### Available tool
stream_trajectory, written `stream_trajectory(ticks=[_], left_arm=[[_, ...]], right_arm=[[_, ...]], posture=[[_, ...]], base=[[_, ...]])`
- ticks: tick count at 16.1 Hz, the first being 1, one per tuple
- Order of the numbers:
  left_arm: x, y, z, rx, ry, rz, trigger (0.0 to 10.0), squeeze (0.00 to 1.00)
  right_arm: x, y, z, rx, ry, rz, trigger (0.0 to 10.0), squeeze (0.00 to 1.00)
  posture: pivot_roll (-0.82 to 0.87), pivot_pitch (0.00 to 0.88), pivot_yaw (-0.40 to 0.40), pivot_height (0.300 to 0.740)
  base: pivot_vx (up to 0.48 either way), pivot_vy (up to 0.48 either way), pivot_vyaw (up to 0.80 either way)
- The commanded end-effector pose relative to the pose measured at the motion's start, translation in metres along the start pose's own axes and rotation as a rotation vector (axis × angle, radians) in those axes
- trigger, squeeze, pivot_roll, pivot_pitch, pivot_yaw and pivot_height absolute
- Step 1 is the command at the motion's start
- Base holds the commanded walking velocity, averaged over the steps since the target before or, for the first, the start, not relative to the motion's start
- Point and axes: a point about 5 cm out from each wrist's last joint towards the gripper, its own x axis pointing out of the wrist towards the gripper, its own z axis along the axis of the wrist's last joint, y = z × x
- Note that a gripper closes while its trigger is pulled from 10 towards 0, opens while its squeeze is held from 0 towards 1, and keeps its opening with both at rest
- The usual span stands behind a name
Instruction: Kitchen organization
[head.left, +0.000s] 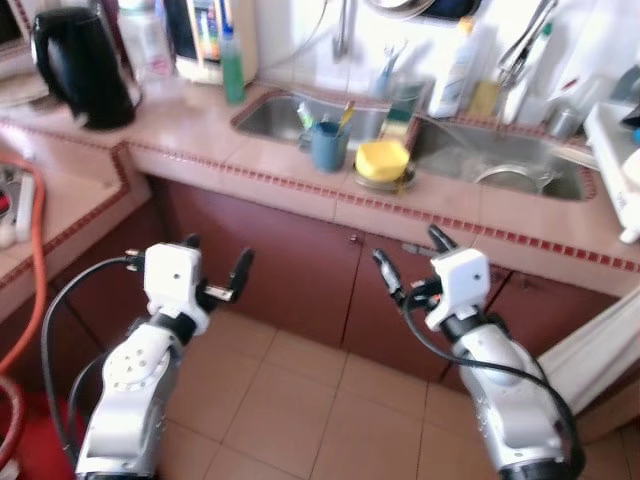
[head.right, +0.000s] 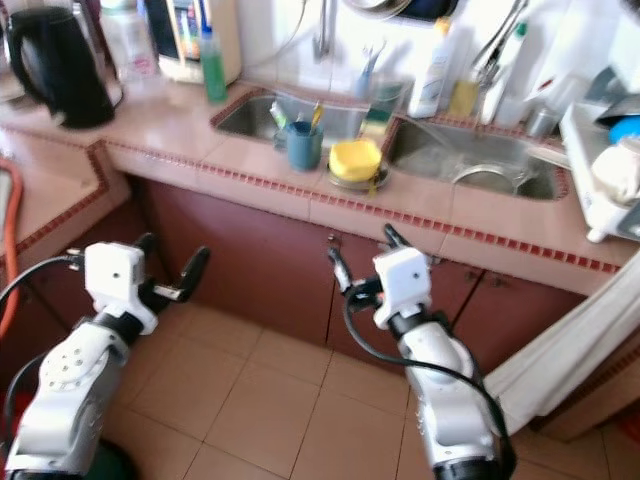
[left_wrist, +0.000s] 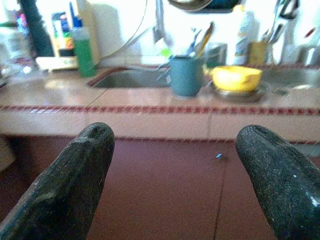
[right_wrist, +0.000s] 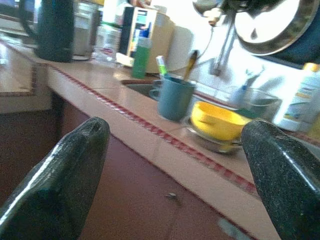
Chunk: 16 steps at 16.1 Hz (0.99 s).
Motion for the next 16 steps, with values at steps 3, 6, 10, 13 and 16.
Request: stream_trajectory(ticks=[3,6,10,13,16], left_arm=[[0.0030,-0.0071,0.0006,-0.008,-0.003,-0.025,10.0,0.00],[0.0041,-0.0078,0.0008,-0.013,-0.005,-0.027,10.0,0.00],[0.0048,-0.0089,0.0011,-0.016,-0.006,-0.030,10.0,0.00],[0.0052,-0.0097,0.0008,-0.021,-0.005,-0.032,10.0,0.00],[0.0055,-0.0110,0.0005,-0.025,-0.005,-0.032,10.0,0.00]], right_arm=[[-0.0009,-0.0051,0.0014,-0.016,0.001,-0.013,10.0,0.00],[-0.0012,-0.0055,0.0004,-0.020,0.008,-0.013,10.0,0.00],[-0.0023,-0.0067,0.0003,-0.021,0.010,-0.015,10.0,0.00],[-0.0033,-0.0067,0.0001,-0.025,0.013,-0.014,10.0,0.00],[-0.0038,-0.0067,0.0001,-0.027,0.014,-0.012,10.0,0.00]], posture=[[-0.06,0.000,-0.014,0.740],[-0.06,0.000,-0.013,0.740],[-0.07,0.000,-0.013,0.740],[-0.07,0.000,-0.015,0.740],[-0.07,0.000,-0.017,0.740]], base=[[0.309,0.000,0.00],[0.309,0.000,0.00],[0.311,0.000,0.00],[0.312,0.000,0.00],[0.310,0.000,0.00]])
